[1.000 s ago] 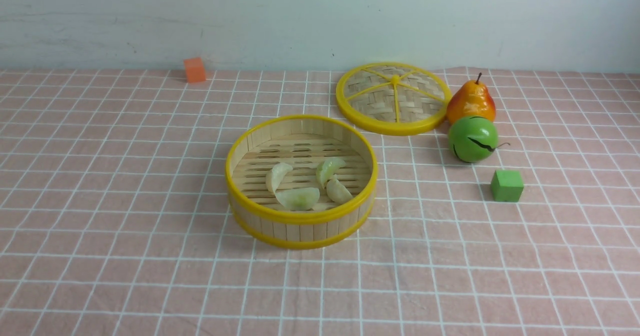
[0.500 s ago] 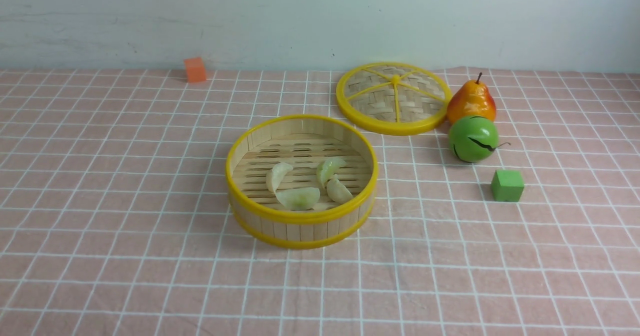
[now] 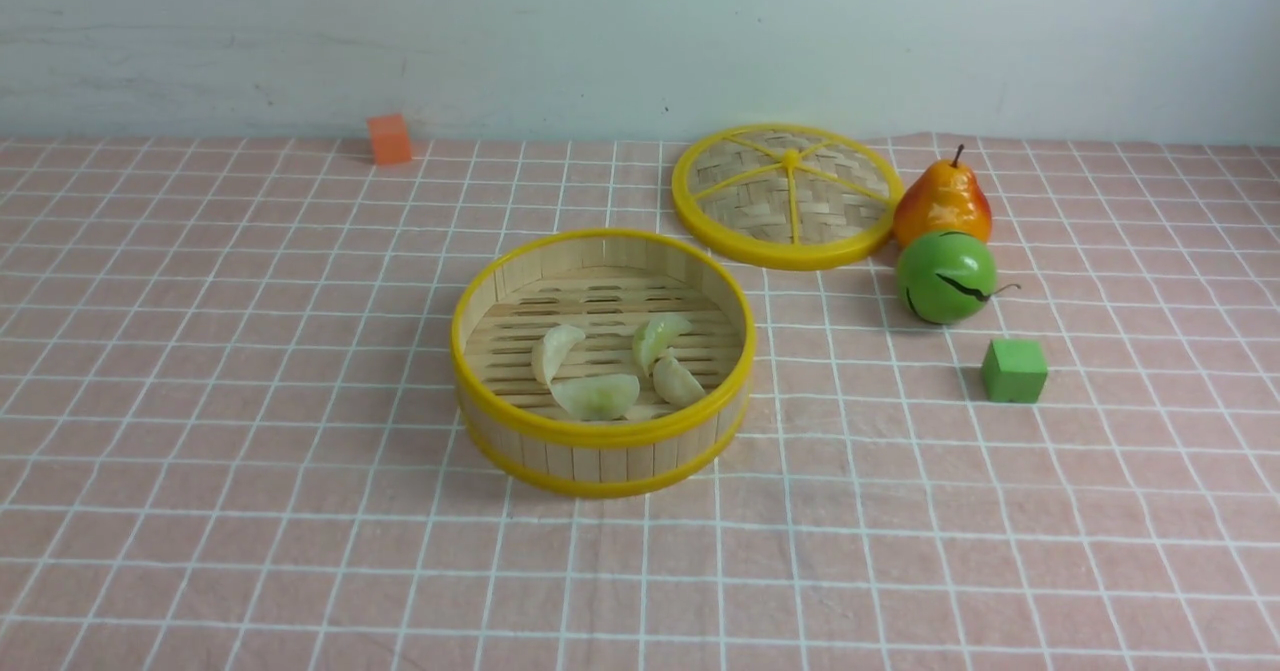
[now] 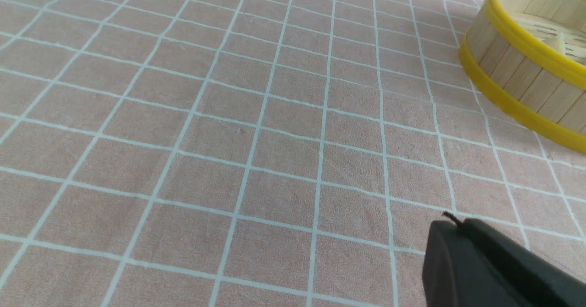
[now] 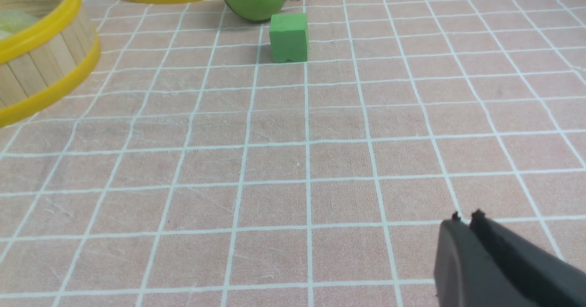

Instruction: Put the dumplings into the steamer on the table with the pink tablecloth.

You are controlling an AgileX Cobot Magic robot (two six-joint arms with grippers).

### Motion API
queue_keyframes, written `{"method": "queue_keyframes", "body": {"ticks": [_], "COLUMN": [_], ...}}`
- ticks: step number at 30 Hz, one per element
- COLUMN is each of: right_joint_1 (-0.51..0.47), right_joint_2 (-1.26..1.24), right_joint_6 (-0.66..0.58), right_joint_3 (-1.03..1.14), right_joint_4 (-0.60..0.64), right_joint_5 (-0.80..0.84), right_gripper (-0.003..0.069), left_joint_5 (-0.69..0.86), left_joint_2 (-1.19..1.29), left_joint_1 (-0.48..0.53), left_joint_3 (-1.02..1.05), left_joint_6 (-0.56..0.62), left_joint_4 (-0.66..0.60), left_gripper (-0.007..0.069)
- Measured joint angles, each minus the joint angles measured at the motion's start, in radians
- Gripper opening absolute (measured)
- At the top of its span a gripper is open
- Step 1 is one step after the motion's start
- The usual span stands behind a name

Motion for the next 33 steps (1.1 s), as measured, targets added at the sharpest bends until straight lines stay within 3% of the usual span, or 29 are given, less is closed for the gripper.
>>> {"method": "queue_keyframes", "body": {"ticks": [33], "right_joint_1": [0.000], "right_joint_2": [0.000], "right_joint_6": [0.000], "right_joint_3": [0.000], "right_joint_4": [0.000], "right_joint_5": [0.000], "right_gripper": [0.0067], "left_joint_5": [-0.008], "left_joint_2": [0.000], "left_joint_1": [0.000], "left_joint_3": [0.000], "left_joint_6": [0.000], "left_joint_4": [0.001], "left_gripper": [-0.0014]}}
